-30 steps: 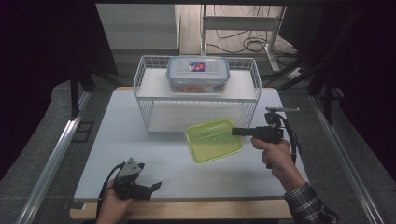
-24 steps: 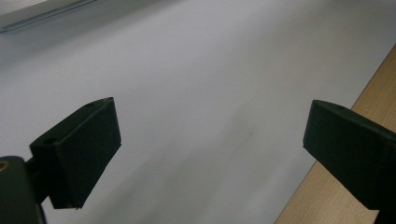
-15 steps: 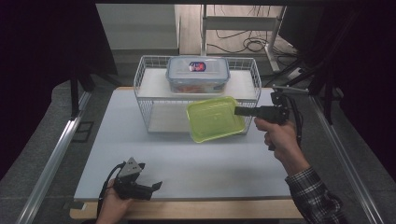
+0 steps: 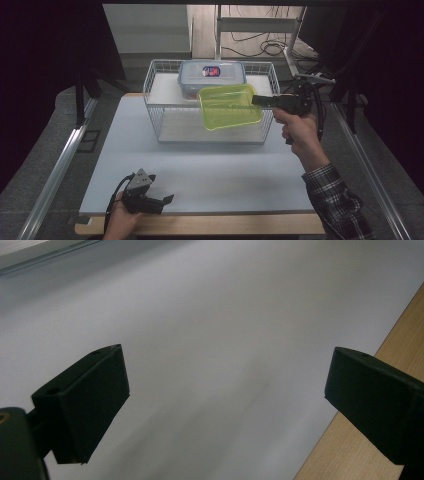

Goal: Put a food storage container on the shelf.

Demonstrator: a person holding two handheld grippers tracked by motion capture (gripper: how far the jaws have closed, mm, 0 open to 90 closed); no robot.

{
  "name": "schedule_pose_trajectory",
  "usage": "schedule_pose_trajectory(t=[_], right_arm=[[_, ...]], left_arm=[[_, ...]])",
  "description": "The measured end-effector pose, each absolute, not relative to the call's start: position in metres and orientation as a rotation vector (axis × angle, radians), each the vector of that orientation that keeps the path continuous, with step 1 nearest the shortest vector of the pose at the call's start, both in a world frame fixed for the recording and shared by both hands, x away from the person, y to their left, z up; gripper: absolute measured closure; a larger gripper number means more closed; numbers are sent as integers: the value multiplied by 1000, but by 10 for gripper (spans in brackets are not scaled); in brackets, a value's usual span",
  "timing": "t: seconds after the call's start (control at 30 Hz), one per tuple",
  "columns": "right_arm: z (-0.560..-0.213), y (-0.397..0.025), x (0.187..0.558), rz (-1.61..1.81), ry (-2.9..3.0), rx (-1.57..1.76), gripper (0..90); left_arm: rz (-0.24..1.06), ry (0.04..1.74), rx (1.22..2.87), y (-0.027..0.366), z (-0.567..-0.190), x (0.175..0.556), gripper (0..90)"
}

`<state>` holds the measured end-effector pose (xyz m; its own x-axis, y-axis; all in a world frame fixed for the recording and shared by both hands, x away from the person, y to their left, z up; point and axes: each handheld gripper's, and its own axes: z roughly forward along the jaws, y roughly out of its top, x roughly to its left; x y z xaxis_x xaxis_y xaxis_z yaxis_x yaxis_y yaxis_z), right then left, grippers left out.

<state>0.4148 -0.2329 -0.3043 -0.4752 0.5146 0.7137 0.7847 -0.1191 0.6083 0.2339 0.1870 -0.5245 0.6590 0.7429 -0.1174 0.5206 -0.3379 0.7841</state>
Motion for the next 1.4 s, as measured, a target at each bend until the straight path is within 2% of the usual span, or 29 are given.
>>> schedule_pose_trajectory(t=[0.83,1.4], right_arm=[[-247,-194,458,-1779,-1932,-1595,803],[-255,-166,486,-1769,-1937,-1724,801]], left_arm=[[318,985,2015,188,-525,234,40],[314,976,2022,187,-525,234,40]])
